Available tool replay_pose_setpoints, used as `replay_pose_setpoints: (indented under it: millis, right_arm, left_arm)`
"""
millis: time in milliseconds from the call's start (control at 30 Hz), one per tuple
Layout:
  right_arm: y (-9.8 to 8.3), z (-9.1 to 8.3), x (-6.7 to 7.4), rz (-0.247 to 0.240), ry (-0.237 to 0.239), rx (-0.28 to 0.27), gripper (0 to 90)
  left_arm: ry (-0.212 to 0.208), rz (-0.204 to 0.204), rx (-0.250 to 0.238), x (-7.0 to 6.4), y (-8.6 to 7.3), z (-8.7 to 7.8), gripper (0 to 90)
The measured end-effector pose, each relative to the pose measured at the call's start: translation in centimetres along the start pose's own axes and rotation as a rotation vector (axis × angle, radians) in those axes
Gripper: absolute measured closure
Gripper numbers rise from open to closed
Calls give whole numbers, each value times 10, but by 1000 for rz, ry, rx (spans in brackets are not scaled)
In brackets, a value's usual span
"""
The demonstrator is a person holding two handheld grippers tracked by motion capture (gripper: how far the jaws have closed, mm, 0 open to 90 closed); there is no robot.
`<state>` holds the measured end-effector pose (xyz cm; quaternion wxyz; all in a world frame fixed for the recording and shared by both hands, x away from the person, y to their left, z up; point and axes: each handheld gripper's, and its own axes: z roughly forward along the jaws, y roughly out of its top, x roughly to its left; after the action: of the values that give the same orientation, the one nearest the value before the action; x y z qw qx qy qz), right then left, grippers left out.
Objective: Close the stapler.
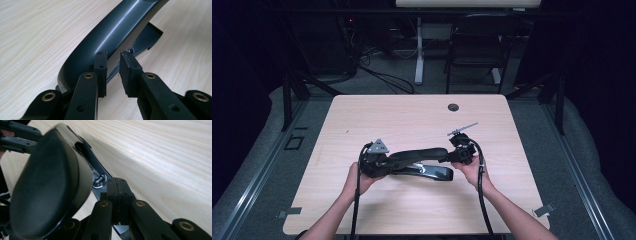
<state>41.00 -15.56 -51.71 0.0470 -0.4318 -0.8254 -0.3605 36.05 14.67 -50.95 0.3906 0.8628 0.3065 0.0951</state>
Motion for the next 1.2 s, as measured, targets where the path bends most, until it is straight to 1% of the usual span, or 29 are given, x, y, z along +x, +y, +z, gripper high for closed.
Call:
replay_pose_setpoints:
  millis: [67,133,367,533,567,633,667,700,767,800,833,900,933,1000,1033,1067,1100,1167,1200]
  right_arm:
    - [-1,1,-3,16,-3,7,900]
    - [-2,2,-5,19,-1,12,900]
    - [-7,6,-12,37,-24,50,897]
    - [-9,8,-14,44,-38,70,892]
    - [-9,8,-15,38,-45,82,891]
    - [-11,10,-15,45,-61,86,887]
    - [-11,10,-16,38,-67,96,887]
    - [-12,9,-18,21,-81,113,887]
    - [-14,9,-20,24,-102,121,887]
    - [-14,8,-21,16,-106,134,887]
    - [-16,8,-23,29,-110,116,883]
    - [-16,6,-25,41,-119,111,880]
    - [-17,6,-26,47,-126,88,880]
    - [-14,0,-27,35,-131,87,880]
    - [-13,-2,-26,37,-138,71,880]
    - [-12,-5,-26,33,-140,71,880]
    - [-11,-9,-26,21,-160,64,880]
    - [-9,-16,-26,17,-173,40,880]
    - [-8,-22,-25,3,-182,29,880]
  left_arm:
    - [-1,6,5,-1,0,1,761]
    - [-5,5,9,-1,0,2,760]
    - [0,15,39,-2,0,4,741]
    - [2,7,47,0,-1,4,724]
    - [1,6,50,0,-1,4,713]
    - [5,7,59,1,-1,4,677]
    - [7,3,59,1,-1,3,665]
    - [11,-3,59,1,-1,3,633]
    - [15,-6,58,3,-1,1,589]
    - [18,-10,56,4,-1,0,566]
    - [20,-16,55,4,-1,0,537]
    - [26,-27,55,6,-1,-1,499]
    - [29,-29,56,8,-2,-3,488]
    - [35,-34,55,9,-2,-4,454]
    - [38,-39,54,9,-2,-4,440]
    - [40,-42,54,11,-2,-5,425]
    - [42,-46,52,11,-2,-6,405]
    - [40,-53,47,13,-2,-8,373]
    - [38,-52,43,14,-3,-10,350]
